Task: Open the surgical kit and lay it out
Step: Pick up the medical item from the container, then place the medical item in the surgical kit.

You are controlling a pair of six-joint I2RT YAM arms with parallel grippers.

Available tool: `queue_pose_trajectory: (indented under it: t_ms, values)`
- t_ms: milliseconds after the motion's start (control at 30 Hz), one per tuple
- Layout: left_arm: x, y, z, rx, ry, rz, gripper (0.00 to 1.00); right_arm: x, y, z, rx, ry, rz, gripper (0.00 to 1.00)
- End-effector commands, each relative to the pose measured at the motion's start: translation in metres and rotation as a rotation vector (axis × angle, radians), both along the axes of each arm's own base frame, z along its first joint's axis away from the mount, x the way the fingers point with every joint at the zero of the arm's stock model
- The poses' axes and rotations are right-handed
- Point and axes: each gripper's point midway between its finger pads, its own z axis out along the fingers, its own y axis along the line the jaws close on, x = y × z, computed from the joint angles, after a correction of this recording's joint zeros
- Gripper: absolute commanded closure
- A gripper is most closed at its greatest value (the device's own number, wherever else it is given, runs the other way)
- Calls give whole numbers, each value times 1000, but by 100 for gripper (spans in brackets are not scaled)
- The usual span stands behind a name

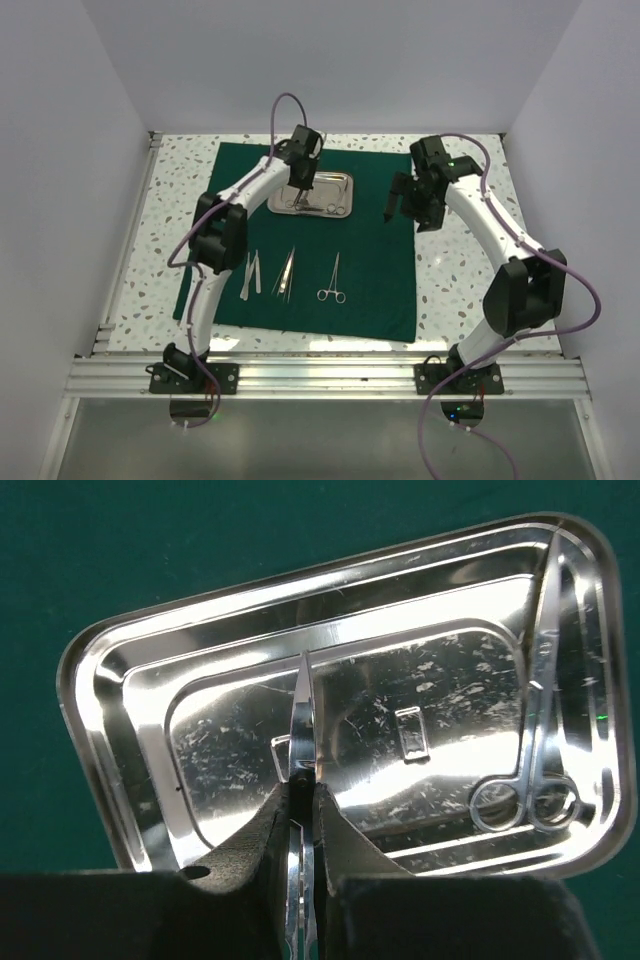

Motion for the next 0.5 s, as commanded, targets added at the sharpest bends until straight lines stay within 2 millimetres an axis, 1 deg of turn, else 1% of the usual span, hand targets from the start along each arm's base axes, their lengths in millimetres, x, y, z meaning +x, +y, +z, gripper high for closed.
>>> queue_pose_trajectory:
  t_ms: [0, 67, 100, 133, 200, 233, 267, 300, 333, 400, 433, 467]
  values:
    - [5, -1, 86, -119, -134, 75, 100, 6, 1, 24, 39, -94, -19, 14]
    - [-2, 1, 94, -137, -139, 91, 100, 6, 1, 30, 43, -115, -20, 14]
    - [-5, 0, 96, -151, -137, 97, 100, 5, 1, 36, 48, -134, -20, 14]
    - [-13, -2, 102, -159, -137, 95, 100, 5, 1, 38, 51, -141, -21, 14]
    - [-22, -4, 106, -168, -129, 109, 100, 2, 0, 45, 63, -170, -23, 14]
    - [-34, -11, 108, -167, -121, 99, 100, 0, 1, 46, 70, -174, -16, 14]
    - [-39, -11, 109, -159, -121, 113, 100, 0, 1, 47, 77, -182, -15, 14]
    - [-47, -17, 108, -175, -112, 123, 100, -3, 2, 48, 82, -184, -11, 14]
    - [-65, -26, 104, -172, -94, 104, 100, -7, 2, 50, 94, -187, -3, 14]
    - [-84, -40, 101, -194, -77, 109, 100, -14, 3, 52, 104, -187, 7, 14]
    - [-105, -53, 94, -192, -52, 83, 100, -19, 3, 59, 115, -203, 15, 14]
    - [-115, -60, 89, -200, -37, 77, 100, -25, 4, 61, 121, -197, 27, 14]
